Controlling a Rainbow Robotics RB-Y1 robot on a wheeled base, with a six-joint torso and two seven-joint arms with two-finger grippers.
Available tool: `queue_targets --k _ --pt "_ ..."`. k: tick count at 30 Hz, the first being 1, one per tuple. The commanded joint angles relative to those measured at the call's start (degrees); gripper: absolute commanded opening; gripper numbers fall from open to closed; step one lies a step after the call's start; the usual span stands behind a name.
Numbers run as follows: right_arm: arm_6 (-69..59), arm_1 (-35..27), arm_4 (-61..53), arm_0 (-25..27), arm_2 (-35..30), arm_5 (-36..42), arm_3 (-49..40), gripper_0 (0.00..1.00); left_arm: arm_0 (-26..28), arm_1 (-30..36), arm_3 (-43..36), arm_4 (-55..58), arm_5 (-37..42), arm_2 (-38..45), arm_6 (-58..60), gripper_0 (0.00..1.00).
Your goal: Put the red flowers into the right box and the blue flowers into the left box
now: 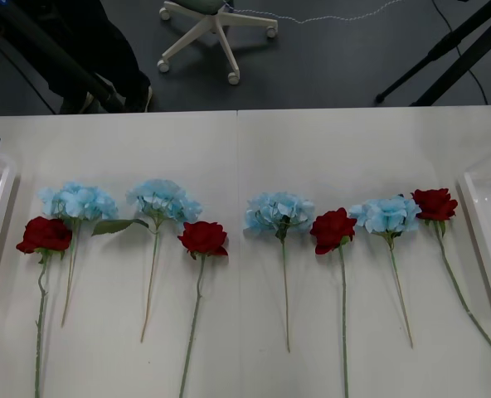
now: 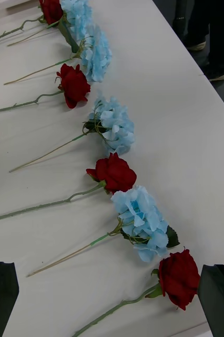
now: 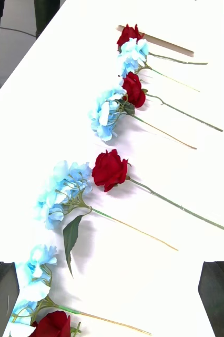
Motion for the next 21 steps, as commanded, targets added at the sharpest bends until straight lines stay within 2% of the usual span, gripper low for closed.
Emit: queue_targets --k 1,4,21 --pt "0.0 -0.1 0.0 0.0 0.0 0.0 0.0 1.00 -0.6 2.5 -1.4 0.0 0.4 1.8 -1.0 1.00" --pt "0.0 -0.1 0.0 0.0 0.0 0.0 0.0 1.00 0.7 1.7 -1.6 -0.4 1.6 0.7 -0.8 1.00" --pt "0.0 -0.1 0.0 0.0 0.0 0.0 0.0 1.00 -0.2 4.5 -4.1 -1.1 2.0 -0.8 2.2 1.00"
